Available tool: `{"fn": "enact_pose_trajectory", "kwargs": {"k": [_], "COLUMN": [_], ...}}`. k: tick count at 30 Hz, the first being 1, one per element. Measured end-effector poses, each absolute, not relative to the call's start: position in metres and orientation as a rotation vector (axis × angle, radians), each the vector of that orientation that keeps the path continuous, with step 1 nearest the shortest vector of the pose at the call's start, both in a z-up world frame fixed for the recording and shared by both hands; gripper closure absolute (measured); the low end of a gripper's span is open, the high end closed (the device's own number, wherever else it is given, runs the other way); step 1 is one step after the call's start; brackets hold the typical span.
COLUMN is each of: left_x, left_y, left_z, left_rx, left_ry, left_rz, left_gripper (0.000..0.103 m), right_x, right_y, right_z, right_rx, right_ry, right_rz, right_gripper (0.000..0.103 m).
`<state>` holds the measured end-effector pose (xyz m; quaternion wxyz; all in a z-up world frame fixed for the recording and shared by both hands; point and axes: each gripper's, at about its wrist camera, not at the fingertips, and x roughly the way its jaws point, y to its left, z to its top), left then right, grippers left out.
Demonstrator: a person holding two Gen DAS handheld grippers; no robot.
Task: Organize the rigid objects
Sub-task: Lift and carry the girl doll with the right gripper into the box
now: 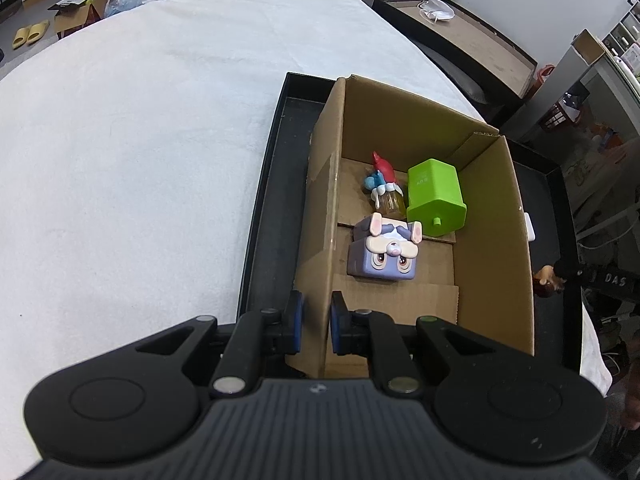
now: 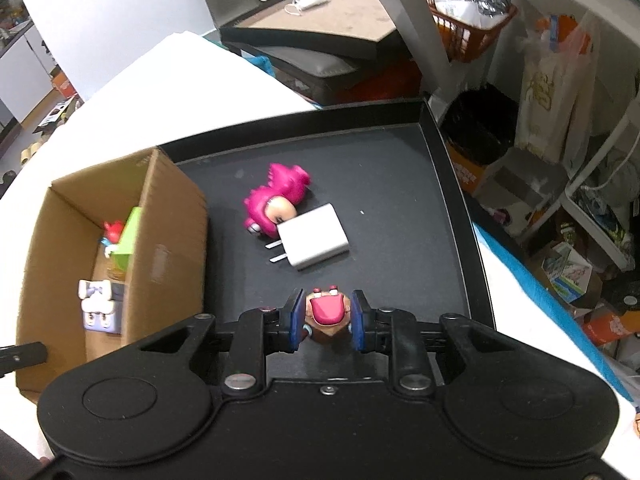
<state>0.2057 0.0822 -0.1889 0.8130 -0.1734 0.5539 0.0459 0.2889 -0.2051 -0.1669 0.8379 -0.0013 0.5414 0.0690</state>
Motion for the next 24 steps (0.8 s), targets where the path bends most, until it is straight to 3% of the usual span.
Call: {"fn": "enact_pose_trajectory", "kwargs": {"k": [13,24], "left_x": [0.203,0.201], "left_y": [0.085,0.089], "left_z": [-0.187,-0.188], "left_rx": [-0.384,-0.404], "left_ry": [1.172,1.163], "left_rz": [0.082,0.072], "left_gripper": [0.09,0.09], "right_x": [0.291,0.287], "right_y": [-0.157,-0.108], "right_z": [-0.113,-0.099], "right_rx": [-0.046,-0.098], "right_ry": [1.037,1.016], "right_rz": [0.223,0.286], "right_gripper": [0.079,0.079]}}
